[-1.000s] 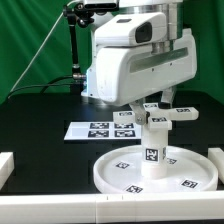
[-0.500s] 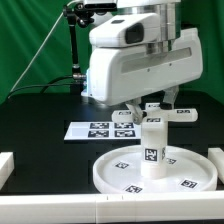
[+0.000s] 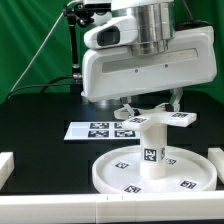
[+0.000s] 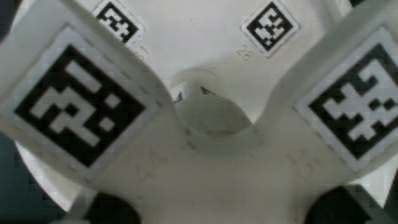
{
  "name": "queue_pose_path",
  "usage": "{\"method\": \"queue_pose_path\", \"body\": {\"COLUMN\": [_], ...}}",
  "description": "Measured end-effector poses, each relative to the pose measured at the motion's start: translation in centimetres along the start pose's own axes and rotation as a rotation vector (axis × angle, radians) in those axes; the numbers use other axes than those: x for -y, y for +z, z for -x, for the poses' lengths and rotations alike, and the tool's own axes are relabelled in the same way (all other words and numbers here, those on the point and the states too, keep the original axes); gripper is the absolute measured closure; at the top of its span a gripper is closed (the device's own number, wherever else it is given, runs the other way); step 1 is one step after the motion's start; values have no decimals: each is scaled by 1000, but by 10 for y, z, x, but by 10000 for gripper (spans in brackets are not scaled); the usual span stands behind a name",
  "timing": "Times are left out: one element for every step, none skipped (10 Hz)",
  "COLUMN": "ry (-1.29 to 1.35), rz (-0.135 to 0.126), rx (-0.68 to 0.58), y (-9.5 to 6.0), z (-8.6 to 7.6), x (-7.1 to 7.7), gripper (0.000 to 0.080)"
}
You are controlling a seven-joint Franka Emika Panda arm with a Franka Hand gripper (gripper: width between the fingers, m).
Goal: Assemble round table
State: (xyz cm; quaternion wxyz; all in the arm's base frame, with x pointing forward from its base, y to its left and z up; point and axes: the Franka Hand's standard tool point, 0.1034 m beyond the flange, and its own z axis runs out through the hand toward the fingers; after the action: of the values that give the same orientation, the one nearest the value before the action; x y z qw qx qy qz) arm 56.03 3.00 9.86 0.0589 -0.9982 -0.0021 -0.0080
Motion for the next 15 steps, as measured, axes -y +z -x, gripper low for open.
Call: {"method": "queue_pose_path", "body": {"ry": [74, 221, 340, 413, 538, 637, 785, 855, 894, 969, 1035, 1106, 1167, 1280, 1421], "rz": [-4, -18, -29, -28, -31, -37, -41, -43, -44, -46, -48, -50, -52, -64, -81], "rx": [-3, -19, -32, -40, -44, -44, -45, -46, -46, -45, -44, -42, -42, -46, -52], "y": [0, 0, 0, 0, 0, 0, 0, 0, 0, 0, 0, 0, 0, 0, 0], "z": [0, -1, -1, -2, -2, -2, -2, -2, -2, -2, -2, -3, -3, -3, -2], "x": [0, -1, -2, -2, -2, -2, 0, 1, 1, 1, 1, 1, 1, 2, 4], "gripper": [354, 354, 354, 354, 354, 354, 354, 354, 354, 354, 354, 354, 354, 354, 354]}}
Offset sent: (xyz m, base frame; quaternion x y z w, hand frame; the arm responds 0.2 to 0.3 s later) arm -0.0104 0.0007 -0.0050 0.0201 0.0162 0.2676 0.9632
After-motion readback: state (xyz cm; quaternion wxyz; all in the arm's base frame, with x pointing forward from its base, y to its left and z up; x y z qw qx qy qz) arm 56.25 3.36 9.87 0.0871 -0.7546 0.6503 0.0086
